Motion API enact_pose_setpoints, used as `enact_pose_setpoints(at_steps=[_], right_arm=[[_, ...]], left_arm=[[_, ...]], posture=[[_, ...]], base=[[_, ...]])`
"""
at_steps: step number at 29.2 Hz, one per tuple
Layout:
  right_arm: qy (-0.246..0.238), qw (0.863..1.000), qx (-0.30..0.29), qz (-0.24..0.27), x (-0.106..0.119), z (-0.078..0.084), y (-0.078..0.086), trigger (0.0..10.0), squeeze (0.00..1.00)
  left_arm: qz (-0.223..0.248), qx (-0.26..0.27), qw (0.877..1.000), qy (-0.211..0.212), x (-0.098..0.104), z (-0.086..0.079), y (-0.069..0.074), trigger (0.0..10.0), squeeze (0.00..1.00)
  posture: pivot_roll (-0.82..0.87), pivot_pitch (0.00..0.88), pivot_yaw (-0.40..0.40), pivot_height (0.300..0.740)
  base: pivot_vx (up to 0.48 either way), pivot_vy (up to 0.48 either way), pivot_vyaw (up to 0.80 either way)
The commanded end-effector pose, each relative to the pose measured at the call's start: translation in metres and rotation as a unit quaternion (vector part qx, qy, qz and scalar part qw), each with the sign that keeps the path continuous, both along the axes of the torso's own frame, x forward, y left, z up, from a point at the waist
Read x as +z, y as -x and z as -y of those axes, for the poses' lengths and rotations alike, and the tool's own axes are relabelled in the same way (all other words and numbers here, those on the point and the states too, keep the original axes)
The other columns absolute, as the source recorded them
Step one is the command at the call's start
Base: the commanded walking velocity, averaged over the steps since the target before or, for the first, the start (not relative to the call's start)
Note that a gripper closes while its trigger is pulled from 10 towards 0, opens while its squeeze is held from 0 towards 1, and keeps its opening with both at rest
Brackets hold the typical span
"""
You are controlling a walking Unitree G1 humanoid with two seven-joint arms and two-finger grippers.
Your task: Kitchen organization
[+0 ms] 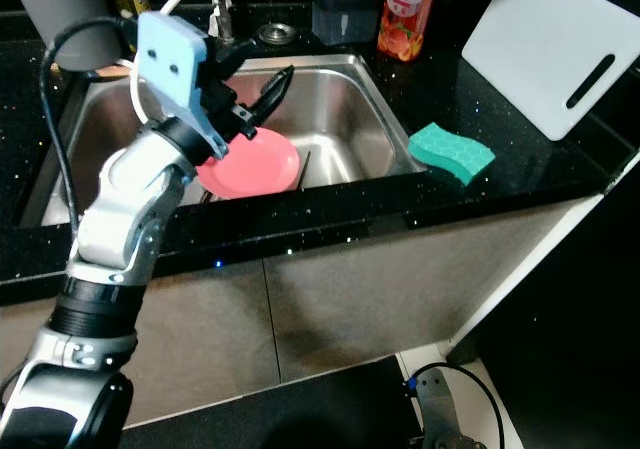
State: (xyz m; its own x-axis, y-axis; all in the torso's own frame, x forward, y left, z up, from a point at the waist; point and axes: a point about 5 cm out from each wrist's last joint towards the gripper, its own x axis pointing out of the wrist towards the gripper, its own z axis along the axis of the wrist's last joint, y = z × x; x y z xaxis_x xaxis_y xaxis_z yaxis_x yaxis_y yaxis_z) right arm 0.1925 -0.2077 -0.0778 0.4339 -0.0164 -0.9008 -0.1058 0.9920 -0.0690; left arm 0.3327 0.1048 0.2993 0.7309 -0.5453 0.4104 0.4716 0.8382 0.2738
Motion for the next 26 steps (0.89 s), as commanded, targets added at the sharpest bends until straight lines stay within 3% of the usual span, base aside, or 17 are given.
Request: enact_pose_setpoints(at_steps=[1,17,21,26], right_arm=[[0.004,1.0,0.003,-0.008,-0.002,0.003,0.005,10.0,0.0],[0.006,1.0,0.004,-0.008,-0.002,0.003,0.005,10.0,0.0],[0.006,1.0,0.005,-0.008,-0.002,0.003,0.005,10.0,0.0],[0.006,1.0,0.006,-0.006,-0.002,0.003,0.005,10.0,0.0]], left_arm=[[-0.002,-0.012,1.0,0.009,0.0,0.004,0.004,10.0,0.0],[-0.024,-0.016,1.0,0.011,-0.007,0.004,0.006,10.0,0.0],[-0.032,-0.01,0.999,0.014,-0.012,0.0,0.005,10.0,0.0],[-0.061,0.024,0.998,0.0,-0.035,-0.017,-0.003,10.0,0.0]], posture=[[0.06,0.084,-0.057,0.74],[0.06,0.082,-0.057,0.74],[0.06,0.08,-0.056,0.74],[0.06,0.077,-0.057,0.74]], base=[[-0.375,0.0,0.0],[-0.411,0.0,0.0],[-0.169,0.0,0.0],[0.0,0.0,0.0]])
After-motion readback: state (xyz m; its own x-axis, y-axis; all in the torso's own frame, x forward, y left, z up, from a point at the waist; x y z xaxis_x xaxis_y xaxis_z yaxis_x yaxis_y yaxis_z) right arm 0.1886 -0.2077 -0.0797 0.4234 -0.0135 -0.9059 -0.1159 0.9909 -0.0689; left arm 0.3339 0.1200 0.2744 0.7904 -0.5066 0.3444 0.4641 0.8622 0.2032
